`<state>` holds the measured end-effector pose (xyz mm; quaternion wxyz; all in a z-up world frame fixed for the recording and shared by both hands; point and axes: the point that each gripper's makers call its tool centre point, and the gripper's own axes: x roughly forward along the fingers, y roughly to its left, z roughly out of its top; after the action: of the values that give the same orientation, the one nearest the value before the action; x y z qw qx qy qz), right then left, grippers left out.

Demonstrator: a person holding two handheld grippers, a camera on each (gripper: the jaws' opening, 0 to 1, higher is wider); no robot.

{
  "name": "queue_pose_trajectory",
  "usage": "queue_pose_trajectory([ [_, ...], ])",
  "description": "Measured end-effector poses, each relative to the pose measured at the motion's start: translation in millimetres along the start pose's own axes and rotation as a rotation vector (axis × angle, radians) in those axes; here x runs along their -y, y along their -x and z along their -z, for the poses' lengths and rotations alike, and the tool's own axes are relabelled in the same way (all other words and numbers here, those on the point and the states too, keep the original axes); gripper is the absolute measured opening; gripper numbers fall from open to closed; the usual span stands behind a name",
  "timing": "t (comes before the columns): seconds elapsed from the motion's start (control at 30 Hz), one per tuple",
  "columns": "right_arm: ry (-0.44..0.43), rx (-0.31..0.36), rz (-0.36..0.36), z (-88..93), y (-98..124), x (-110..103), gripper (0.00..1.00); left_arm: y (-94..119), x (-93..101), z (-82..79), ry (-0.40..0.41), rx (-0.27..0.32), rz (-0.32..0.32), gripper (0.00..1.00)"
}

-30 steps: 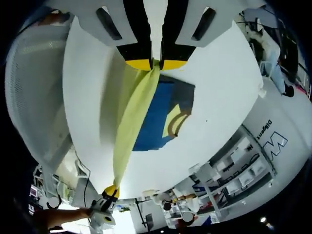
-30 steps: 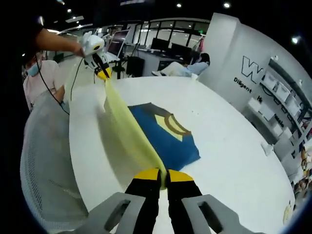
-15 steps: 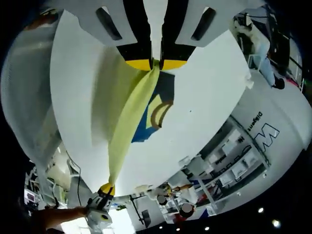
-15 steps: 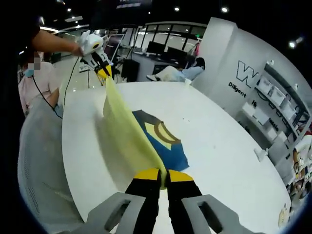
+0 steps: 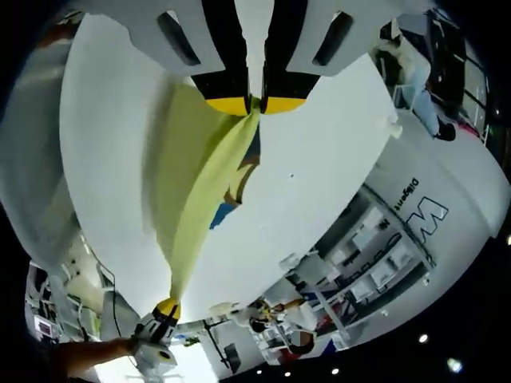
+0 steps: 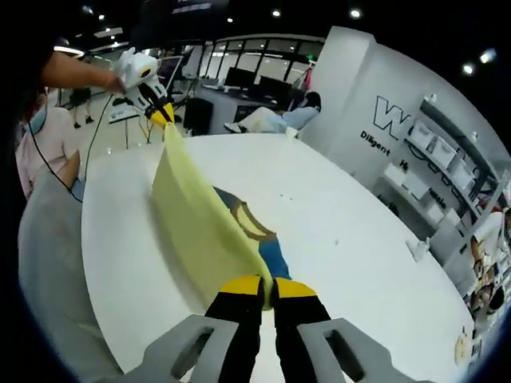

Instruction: Fold the garment on the visible template until the final outline fits inside the template.

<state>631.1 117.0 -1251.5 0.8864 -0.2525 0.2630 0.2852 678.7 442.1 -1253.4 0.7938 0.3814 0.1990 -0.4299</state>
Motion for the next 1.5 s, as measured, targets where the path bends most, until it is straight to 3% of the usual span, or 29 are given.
queue_pose_trajectory([
  [0.47,-0.059,-0.048,0.033,6.2,-37,21,0.00,-30,-35.7,-0.9,0.055,-0.009,-0.041,0.04],
  [1.5,-0.185,-0.142,0.057,43.8,-110,40,0.00,-97,-52.0,34.4,0.150,-0.054,-0.006,0.04],
])
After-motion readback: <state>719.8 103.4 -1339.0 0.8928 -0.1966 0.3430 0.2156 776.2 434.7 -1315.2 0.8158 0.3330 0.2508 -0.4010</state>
